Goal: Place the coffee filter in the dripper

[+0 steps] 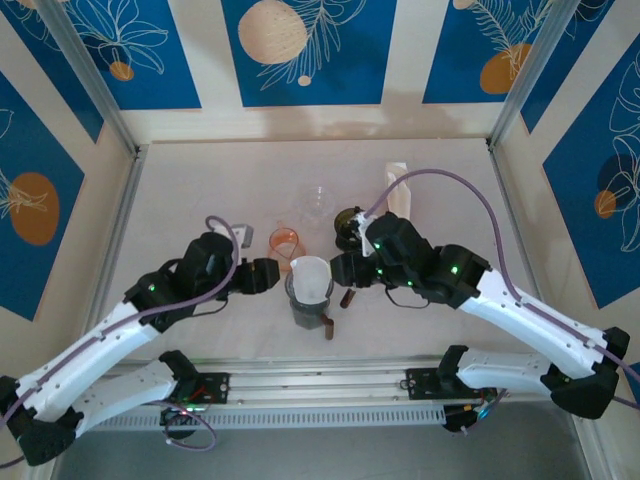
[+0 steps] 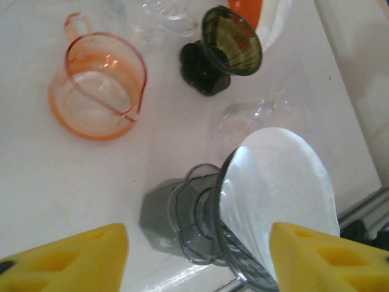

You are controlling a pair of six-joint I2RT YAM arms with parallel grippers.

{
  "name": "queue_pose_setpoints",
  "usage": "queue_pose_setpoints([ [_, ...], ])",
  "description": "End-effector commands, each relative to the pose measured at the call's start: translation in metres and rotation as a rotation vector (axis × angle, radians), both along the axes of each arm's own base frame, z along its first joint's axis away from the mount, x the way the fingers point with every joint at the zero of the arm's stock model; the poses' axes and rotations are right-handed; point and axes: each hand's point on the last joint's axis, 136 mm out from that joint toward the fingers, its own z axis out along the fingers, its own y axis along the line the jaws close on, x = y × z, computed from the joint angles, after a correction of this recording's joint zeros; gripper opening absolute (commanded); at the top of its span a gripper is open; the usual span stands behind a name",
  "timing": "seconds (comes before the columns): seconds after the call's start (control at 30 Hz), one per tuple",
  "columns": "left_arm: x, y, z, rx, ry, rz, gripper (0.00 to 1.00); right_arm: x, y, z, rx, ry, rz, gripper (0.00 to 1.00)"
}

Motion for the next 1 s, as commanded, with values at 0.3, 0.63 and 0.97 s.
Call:
queue_pose_setpoints([
  [0.3, 0.002, -0.041, 0.004, 0.139, -0.050, -0.091, 0.68, -0.003, -0.024, -0.013, -0.020, -0.038, -0.077, 0.47],
  [0.63, 0.000, -0.022, -0.030, 0.258, 0.021, -0.036, 0.47, -0.008, -0.016, -0.024, -0.032, -0.001, -0.032, 0.48],
  [0.97, -0.002, -0.021, -0.037, 0.247, 0.033, -0.032, 0.45, 0.001, 0.017, -0.025, -0.004, 0.036, 0.001, 0.48],
])
